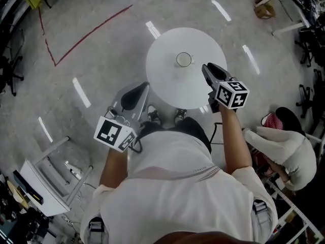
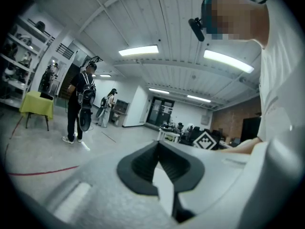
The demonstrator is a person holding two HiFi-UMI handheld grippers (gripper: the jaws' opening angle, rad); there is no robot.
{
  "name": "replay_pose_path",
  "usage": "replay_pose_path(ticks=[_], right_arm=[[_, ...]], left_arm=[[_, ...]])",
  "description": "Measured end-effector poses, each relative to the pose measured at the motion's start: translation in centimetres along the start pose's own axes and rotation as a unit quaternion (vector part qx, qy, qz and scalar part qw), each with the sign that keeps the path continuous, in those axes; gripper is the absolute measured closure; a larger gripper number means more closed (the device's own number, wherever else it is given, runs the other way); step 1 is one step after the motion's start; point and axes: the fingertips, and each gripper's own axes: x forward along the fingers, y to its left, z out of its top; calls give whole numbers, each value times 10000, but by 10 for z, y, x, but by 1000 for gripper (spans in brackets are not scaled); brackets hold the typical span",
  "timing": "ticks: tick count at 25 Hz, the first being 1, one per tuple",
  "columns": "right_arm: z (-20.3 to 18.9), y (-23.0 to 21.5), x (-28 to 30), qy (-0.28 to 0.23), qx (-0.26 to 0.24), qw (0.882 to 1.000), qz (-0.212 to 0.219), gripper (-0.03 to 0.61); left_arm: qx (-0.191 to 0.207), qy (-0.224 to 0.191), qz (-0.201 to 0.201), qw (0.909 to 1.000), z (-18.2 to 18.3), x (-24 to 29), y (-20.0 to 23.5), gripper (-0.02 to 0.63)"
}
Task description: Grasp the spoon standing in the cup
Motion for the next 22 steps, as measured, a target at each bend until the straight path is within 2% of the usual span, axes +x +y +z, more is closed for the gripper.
replay_pose_path(ticks=[5,11,15,20,22], right_arm=[[-32,-44,60,691,226,9973,95,471],[-60,-82,117,1177,411,9921,132,471],[-76,-91,149,1509,464,9872,214,471],[-86,-87,163,1676,560,9832,466,472],[-85,-87,165,1670,442,9839,465,499]], left_arm=[[-126,114,469,9988,-10,5,1,614],[-259,150,915,9954,-23,12,10,613],[-381,159,1135,9927,-35,17,20,614],[-410,152,1294,9906,-35,18,21,613],[-422,157,1340,9900,-35,16,23,612]])
